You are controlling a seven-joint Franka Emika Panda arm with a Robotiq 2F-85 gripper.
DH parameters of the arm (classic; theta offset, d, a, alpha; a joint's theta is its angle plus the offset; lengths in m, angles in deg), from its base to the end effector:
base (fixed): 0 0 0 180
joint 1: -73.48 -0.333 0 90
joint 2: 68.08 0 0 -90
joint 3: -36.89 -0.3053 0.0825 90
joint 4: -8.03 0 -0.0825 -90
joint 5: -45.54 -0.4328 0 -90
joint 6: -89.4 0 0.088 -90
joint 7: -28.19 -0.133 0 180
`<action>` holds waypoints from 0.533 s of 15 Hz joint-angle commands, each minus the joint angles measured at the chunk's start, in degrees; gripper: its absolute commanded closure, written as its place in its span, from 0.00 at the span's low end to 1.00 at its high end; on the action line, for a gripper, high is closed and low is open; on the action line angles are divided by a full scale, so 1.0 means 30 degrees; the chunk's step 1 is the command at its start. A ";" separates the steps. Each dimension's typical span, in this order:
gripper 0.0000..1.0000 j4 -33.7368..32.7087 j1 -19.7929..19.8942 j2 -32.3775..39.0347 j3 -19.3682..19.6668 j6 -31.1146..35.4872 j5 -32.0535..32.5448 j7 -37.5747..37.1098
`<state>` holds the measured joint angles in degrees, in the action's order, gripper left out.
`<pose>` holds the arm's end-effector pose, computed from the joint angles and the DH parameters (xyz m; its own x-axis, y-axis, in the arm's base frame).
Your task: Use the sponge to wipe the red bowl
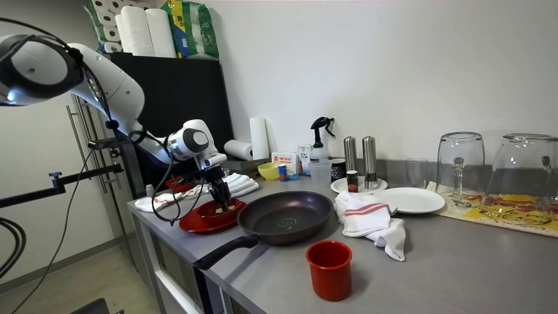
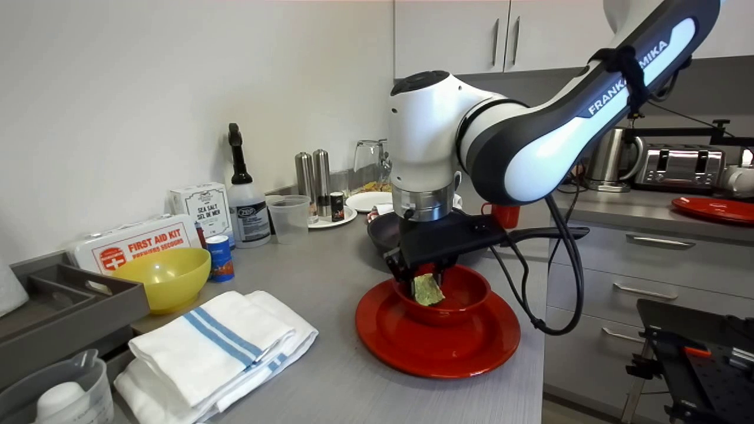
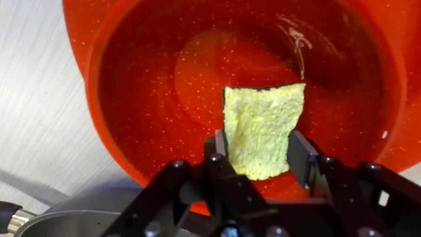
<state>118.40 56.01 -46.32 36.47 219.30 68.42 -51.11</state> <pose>0.6252 0.1832 0.2231 0.6782 -0.6847 0.2668 -0.7291 -0.6725 0.1274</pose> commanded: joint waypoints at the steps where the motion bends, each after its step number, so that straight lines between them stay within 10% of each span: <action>1: 0.77 0.0670 -0.0047 -0.0721 -0.0389 0.1459 -0.0254 -0.0285; 8: 0.77 0.0741 0.0646 -0.1108 -0.1723 0.2393 -0.4320 0.2233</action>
<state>118.92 56.67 -47.83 32.79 225.08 60.16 -48.08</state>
